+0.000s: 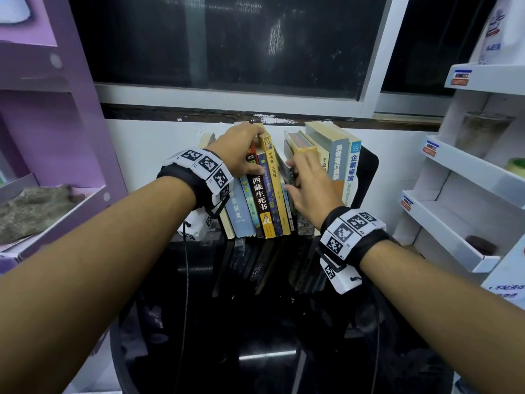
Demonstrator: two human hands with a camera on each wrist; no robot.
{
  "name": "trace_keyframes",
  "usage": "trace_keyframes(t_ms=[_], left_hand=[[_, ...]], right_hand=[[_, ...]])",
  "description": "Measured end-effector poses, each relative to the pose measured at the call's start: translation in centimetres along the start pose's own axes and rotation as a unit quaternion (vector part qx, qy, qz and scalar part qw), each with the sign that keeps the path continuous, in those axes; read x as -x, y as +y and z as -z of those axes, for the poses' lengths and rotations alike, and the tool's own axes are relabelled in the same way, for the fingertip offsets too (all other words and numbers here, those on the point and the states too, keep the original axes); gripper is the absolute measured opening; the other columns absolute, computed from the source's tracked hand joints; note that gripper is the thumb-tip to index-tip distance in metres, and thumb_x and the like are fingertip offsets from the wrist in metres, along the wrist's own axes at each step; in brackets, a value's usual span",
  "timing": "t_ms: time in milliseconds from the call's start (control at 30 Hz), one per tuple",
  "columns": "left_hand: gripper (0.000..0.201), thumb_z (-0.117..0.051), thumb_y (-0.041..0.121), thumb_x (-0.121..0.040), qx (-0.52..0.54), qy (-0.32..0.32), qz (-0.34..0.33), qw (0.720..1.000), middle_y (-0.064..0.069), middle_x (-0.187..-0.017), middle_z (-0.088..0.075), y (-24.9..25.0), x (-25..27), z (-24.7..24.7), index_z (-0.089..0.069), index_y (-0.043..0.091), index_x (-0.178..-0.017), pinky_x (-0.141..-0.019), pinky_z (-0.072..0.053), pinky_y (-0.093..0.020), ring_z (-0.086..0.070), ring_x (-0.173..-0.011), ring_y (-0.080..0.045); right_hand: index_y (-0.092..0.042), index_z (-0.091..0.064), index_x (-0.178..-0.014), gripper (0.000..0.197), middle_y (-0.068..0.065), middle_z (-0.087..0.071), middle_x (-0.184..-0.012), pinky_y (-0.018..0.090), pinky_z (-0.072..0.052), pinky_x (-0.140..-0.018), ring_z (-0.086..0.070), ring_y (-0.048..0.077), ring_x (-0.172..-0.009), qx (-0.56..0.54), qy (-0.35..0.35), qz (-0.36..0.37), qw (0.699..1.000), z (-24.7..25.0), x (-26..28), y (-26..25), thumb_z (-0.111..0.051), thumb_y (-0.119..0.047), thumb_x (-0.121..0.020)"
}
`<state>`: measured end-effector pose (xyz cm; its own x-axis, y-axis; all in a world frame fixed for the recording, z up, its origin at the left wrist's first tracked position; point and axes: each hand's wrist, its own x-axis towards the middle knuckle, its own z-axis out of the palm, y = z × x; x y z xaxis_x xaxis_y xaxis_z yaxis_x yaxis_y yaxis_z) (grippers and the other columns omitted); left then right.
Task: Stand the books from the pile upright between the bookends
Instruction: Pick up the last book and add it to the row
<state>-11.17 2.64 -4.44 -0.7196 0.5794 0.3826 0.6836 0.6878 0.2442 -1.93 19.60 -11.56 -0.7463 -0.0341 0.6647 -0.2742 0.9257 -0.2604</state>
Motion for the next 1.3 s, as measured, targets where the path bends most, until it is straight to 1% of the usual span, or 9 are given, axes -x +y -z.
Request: trace_keyframes(t_ms=[100,200,367,467,533,633,767,1067,1300], left_hand=[[0.08,-0.083,0.03,-0.078,-0.001,0.001,-0.001,1.0,-0.008,-0.143,-0.047,-0.1,0.0,0.0,-0.041,0.014,-0.144,-0.1,-0.036,-0.028,-0.046,-0.129,-0.023],[0.078,-0.083,0.03,-0.078,-0.001,0.002,-0.002,1.0,-0.008,-0.142,-0.048,-0.2,0.0,0.0,-0.043,0.014,-0.142,-0.099,-0.036,-0.027,-0.047,-0.128,-0.022],[0.074,-0.083,0.028,-0.078,0.007,0.003,0.0,1.0,-0.007,-0.141,-0.048,-0.3,0.0,-0.1,-0.044,0.014,-0.14,-0.091,-0.034,-0.022,-0.048,-0.126,-0.021],[0.074,-0.083,0.028,-0.078,0.01,0.002,0.001,1.0,-0.007,-0.14,-0.049,-0.3,0.0,-0.2,-0.044,0.014,-0.14,-0.091,-0.035,-0.022,-0.049,-0.125,-0.021],[0.075,-0.083,0.027,-0.078,0.01,0.001,0.0,1.0,-0.007,-0.14,-0.049,-0.4,-0.1,-0.2,-0.044,0.014,-0.14,-0.091,-0.036,-0.023,-0.049,-0.125,-0.021],[0.077,-0.083,0.027,-0.078,0.011,0.001,0.0,1.0,-0.007,-0.14,-0.049,-0.5,-0.1,-0.2,-0.042,0.014,-0.142,-0.091,-0.037,-0.024,-0.049,-0.125,-0.021],[0.078,-0.083,0.029,-0.078,0.011,0.001,-0.004,1.0,-0.007,-0.141,-0.048,-0.7,-0.1,-0.2,-0.042,0.014,-0.142,-0.096,-0.038,-0.026,-0.049,-0.126,-0.022],[0.075,-0.083,0.029,-0.078,0.007,0.004,-0.009,1.0,-0.007,-0.141,-0.048,-0.9,-0.2,-0.4,-0.044,0.014,-0.141,-0.092,-0.033,-0.022,-0.048,-0.127,-0.022],[0.078,-0.083,0.031,-0.078,-0.002,-0.001,-0.005,1.0,-0.007,-0.142,-0.048,-0.8,-0.2,-0.3,-0.042,0.015,-0.142,-0.098,-0.037,-0.027,-0.047,-0.128,-0.022]], right_hand=[[-0.007,-0.052,-0.115,0.04,0.008,-0.05,-0.119,0.051,-0.055,-0.081,-0.058,0.026,-0.097,0.008,-0.024,0.023,0.999,-0.5,-0.3,1.0,-0.076,-0.004,-0.082],[-0.008,-0.051,-0.115,0.047,0.008,-0.049,-0.12,0.047,-0.059,-0.075,-0.06,0.028,-0.096,0.024,-0.066,0.055,0.996,-0.6,-0.8,1.9,-0.08,-0.006,-0.079],[-0.006,-0.05,-0.123,0.057,0.008,-0.05,-0.125,0.043,-0.057,-0.077,-0.057,0.024,-0.103,0.119,-0.119,0.107,0.98,0.4,-1.0,2.3,-0.083,-0.013,-0.077],[-0.004,-0.053,-0.121,0.059,0.01,-0.054,-0.122,0.045,-0.054,-0.08,-0.05,0.026,-0.108,0.161,-0.113,0.131,0.972,0.7,-1.2,2.4,-0.086,-0.017,-0.073],[-0.004,-0.056,-0.118,0.059,0.011,-0.056,-0.119,0.043,-0.053,-0.082,-0.05,0.027,-0.105,0.178,-0.104,0.141,0.968,0.5,-1.3,2.5,-0.087,-0.018,-0.071],[-0.003,-0.058,-0.113,0.058,0.011,-0.058,-0.113,0.039,-0.051,-0.078,-0.052,0.028,-0.1,0.201,-0.092,0.153,0.963,0.2,-1.4,2.8,-0.09,-0.019,-0.067],[-0.004,-0.059,-0.111,0.059,0.011,-0.06,-0.112,0.044,-0.05,-0.077,-0.054,0.03,-0.097,0.243,-0.092,0.174,0.95,-0.3,-1.4,3.3,-0.091,-0.023,-0.065],[-0.005,-0.06,-0.113,0.059,0.01,-0.061,-0.115,0.039,-0.042,-0.079,-0.054,0.029,-0.1,0.297,-0.084,0.189,0.932,-0.5,-0.9,4.0,-0.087,-0.034,-0.069],[-0.005,-0.06,-0.113,0.056,0.01,-0.06,-0.115,0.04,-0.042,-0.077,-0.054,0.029,-0.098,0.301,-0.078,0.192,0.931,-0.4,-0.4,3.9,-0.084,-0.034,-0.071]])
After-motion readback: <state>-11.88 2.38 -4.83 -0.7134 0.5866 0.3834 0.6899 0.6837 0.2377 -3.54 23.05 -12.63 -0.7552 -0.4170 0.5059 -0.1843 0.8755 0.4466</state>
